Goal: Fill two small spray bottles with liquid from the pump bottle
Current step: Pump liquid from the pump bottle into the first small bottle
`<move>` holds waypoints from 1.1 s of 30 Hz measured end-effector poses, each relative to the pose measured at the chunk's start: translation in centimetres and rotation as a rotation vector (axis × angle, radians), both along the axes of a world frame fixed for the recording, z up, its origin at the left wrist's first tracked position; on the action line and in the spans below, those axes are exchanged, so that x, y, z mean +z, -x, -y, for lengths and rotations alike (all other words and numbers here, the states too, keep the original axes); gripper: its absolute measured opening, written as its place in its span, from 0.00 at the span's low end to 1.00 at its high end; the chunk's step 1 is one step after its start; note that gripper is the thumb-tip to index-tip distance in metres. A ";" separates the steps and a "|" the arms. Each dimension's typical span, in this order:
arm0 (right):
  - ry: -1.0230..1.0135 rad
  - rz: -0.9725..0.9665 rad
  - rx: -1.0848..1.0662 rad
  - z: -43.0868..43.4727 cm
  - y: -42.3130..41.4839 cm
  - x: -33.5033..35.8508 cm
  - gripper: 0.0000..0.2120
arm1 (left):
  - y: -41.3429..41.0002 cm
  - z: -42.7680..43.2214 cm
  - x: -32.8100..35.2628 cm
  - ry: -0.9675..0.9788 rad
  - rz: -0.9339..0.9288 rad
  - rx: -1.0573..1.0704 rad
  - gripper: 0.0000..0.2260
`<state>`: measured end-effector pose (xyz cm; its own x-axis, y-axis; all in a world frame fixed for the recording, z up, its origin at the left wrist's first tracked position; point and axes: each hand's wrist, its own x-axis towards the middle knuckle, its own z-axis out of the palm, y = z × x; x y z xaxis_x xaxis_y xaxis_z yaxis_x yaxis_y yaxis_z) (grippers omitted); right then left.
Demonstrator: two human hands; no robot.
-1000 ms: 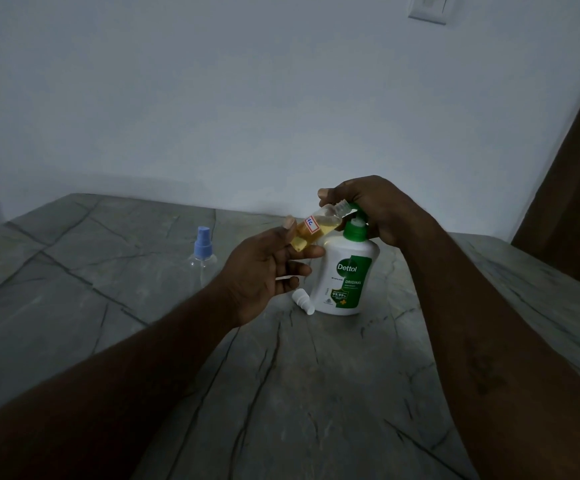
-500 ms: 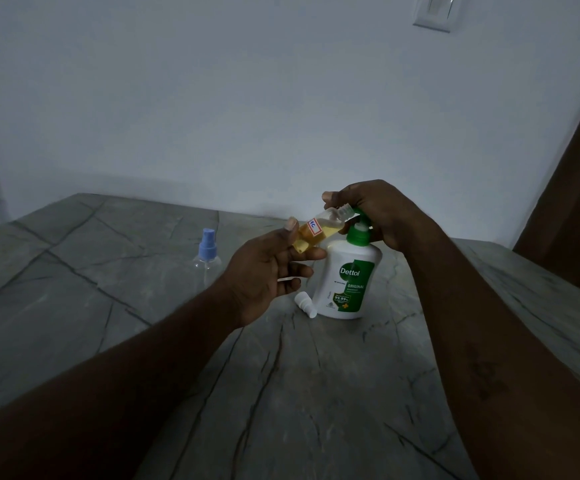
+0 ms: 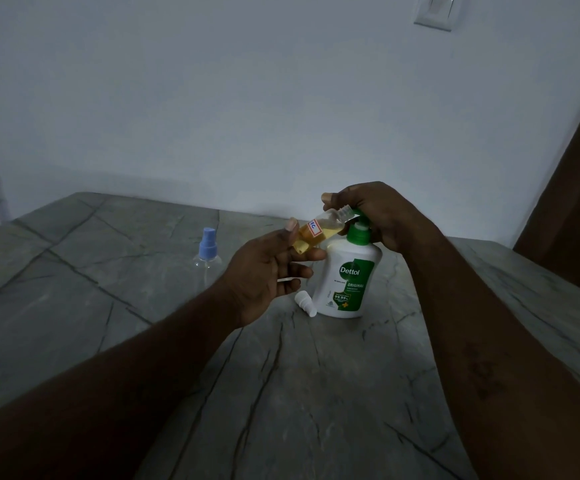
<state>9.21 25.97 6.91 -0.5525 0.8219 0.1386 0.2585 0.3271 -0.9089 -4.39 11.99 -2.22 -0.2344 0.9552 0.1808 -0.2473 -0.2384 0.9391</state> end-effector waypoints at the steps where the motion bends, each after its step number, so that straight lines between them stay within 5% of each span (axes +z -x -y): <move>1: -0.012 0.001 -0.002 0.1 0.0 0.2 0.08 | 0.0 0.0 0.0 -0.005 0.002 -0.003 0.19; 33: 0.009 -0.003 -0.031 -0.2 0.1 -0.3 0.08 | 0.3 -0.2 -0.1 0.005 -0.007 -0.015 0.18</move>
